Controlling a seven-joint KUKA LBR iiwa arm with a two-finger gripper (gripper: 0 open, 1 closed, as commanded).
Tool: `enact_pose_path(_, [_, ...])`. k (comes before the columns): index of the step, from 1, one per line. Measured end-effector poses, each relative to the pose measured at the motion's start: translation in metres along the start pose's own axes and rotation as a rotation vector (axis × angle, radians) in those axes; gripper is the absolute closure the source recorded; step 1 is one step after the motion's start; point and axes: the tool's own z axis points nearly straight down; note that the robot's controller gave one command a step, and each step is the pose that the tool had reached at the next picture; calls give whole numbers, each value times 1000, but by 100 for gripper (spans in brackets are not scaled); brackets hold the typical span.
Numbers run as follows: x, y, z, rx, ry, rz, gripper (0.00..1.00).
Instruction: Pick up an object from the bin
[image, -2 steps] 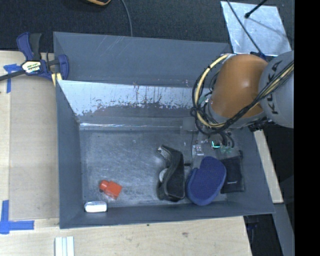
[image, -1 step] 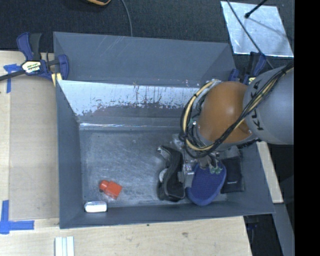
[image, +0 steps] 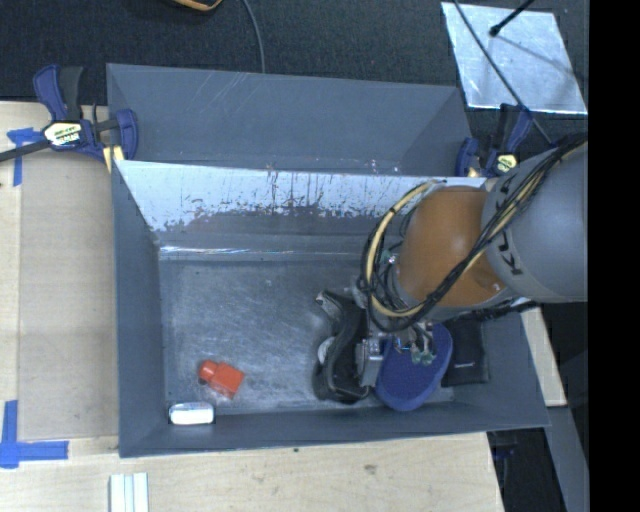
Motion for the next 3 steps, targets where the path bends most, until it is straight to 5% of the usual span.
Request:
enact_pose_path(1, [0,0,-1,0,-1,-1,100])
enact_pose_path(2, [24,-15,-64,-4,22,-341,100])
enact_pose_path(3, [25,-14,-62,-6,27,-341,0])
